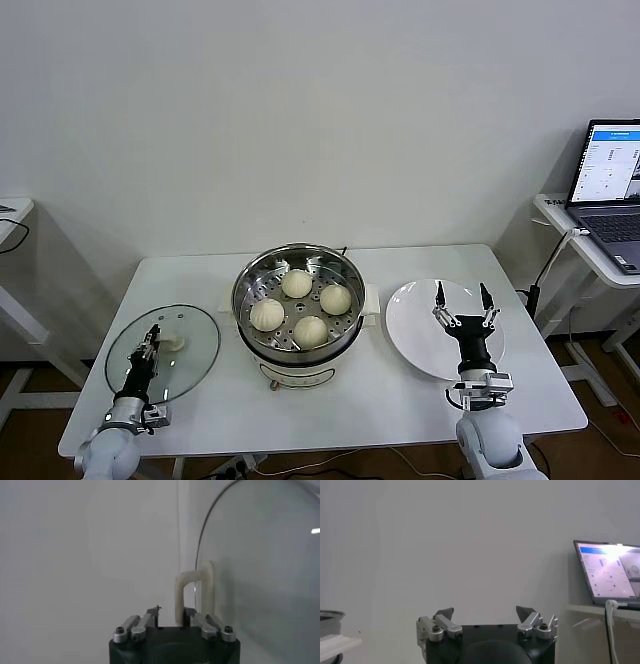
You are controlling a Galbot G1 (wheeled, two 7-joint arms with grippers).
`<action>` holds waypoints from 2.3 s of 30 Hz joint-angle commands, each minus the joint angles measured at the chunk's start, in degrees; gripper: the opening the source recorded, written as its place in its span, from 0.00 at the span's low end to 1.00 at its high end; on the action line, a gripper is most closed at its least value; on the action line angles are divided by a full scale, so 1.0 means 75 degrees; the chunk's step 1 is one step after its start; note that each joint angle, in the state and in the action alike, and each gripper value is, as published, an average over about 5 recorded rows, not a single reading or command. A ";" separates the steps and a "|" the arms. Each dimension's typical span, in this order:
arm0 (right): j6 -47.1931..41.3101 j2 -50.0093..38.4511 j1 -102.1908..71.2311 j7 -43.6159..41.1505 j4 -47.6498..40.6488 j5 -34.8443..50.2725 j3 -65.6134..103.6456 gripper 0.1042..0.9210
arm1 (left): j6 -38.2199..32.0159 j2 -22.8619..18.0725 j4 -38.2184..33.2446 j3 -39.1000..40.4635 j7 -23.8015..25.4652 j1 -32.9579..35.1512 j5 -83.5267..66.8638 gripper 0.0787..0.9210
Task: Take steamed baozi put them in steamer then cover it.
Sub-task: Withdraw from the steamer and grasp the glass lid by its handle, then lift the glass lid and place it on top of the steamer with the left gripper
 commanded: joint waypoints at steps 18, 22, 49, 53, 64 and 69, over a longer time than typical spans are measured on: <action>0.0036 0.0203 -0.0024 0.0001 -0.0010 -0.0139 0.0042 0.88 | 0.1223 0.1124 -0.6469 -0.0666 0.0937 0.0798 -0.1525 0.13; 0.0037 0.0213 -0.0060 0.0001 -0.0026 -0.0145 0.0113 0.88 | 0.2064 0.1045 -0.7364 0.0869 0.1274 0.0691 -0.1491 0.13; 0.0060 0.0454 -0.0075 -0.0023 -0.0379 -0.0216 0.0513 0.88 | 0.5244 -0.0334 -0.5053 0.6042 0.4256 -0.1739 0.1244 0.13; -0.0031 0.0456 -0.0053 0.0005 -0.0374 -0.0244 0.0507 0.88 | 0.5270 -0.0452 -0.4750 0.6040 0.4379 -0.1817 0.1355 0.13; -0.0038 0.0546 0.0057 0.0111 -0.0463 -0.0364 0.0504 0.88 | 0.5413 -0.0673 -0.4635 0.6145 0.4682 -0.1700 0.1775 0.13; -0.0009 0.0579 0.0060 0.0103 -0.0511 -0.0401 0.0506 0.88 | 0.5412 -0.0769 -0.4646 0.6068 0.4688 -0.1616 0.1797 0.13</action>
